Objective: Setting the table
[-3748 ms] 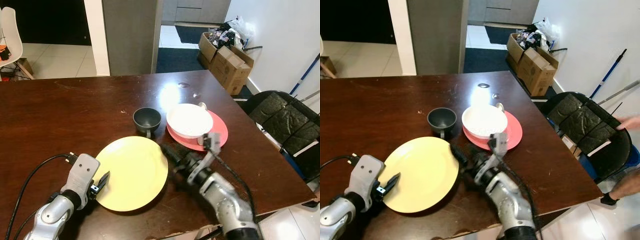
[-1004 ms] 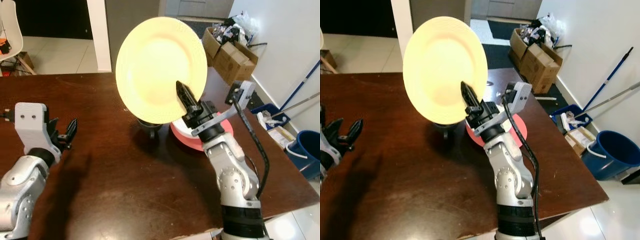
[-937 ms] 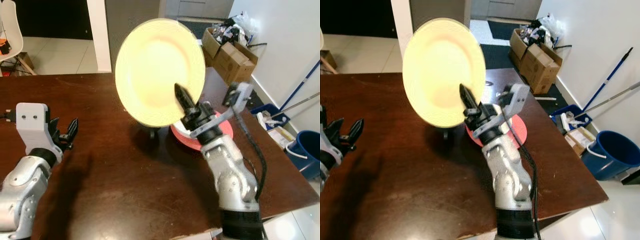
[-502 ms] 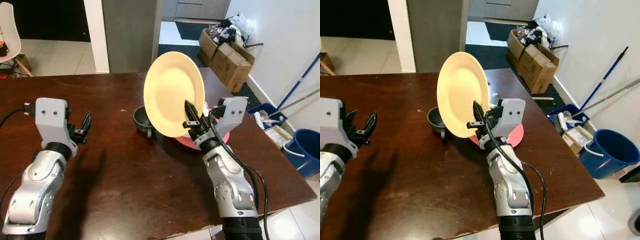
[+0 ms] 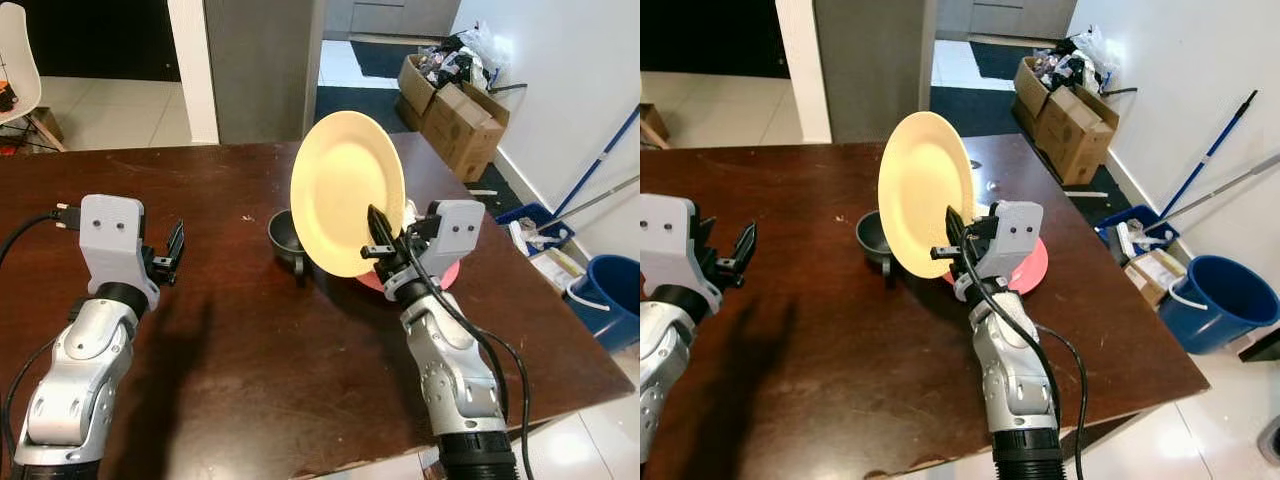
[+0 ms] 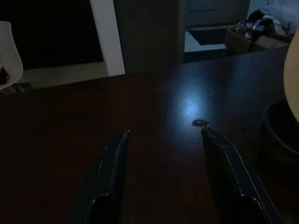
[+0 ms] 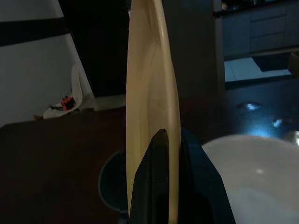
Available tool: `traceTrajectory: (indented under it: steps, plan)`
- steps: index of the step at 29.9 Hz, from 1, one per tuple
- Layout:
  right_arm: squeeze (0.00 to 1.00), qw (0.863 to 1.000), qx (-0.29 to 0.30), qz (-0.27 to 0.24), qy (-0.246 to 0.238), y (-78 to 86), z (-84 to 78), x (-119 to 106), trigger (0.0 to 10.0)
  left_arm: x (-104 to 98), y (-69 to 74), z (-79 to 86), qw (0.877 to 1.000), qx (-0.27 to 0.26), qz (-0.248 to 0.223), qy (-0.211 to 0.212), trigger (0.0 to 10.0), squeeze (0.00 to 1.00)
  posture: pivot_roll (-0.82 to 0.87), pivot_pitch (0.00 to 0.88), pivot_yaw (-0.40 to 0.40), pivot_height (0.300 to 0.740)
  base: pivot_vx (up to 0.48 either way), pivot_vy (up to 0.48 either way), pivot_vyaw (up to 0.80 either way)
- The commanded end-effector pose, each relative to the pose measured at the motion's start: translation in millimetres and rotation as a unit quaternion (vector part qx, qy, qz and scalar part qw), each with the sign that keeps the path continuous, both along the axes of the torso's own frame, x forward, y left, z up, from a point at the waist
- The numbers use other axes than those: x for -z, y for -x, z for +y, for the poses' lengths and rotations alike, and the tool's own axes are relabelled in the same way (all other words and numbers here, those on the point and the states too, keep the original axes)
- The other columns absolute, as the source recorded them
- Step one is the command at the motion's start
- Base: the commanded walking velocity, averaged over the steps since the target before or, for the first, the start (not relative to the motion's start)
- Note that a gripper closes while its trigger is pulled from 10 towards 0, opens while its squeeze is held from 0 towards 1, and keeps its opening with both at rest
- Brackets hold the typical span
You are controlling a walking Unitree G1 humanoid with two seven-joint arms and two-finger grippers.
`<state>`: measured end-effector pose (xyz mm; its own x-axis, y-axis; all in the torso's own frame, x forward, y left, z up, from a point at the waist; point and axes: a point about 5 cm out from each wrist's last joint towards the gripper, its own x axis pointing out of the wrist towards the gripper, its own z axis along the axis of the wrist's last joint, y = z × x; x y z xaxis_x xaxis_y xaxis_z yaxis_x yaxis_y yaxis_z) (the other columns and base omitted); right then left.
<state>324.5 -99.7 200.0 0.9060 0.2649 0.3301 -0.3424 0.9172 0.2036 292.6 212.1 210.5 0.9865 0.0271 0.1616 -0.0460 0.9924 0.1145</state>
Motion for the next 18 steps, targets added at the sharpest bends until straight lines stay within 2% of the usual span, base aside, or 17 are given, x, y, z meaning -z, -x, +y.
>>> traceTrajectory:
  steps: [1,18]
  plan:
    - [0.0,1.0,0.004,0.0,0.004,-0.6,-0.1,2.3,10.0,5.2,1.3,1.4,1.0,-0.001,0.007,-0.005,10.0,0.0,0.08,0.047,0.01,0.74,-0.42,0.0,0.0]
    - [0.0,1.0,0.01,0.001,0.007,-2.5,-2.2,4.5,10.0,5.5,1.1,2.1,1.0,-0.002,0.007,-0.005,10.0,0.0,0.08,0.048,0.011,0.74,-0.382,0.0,0.0]
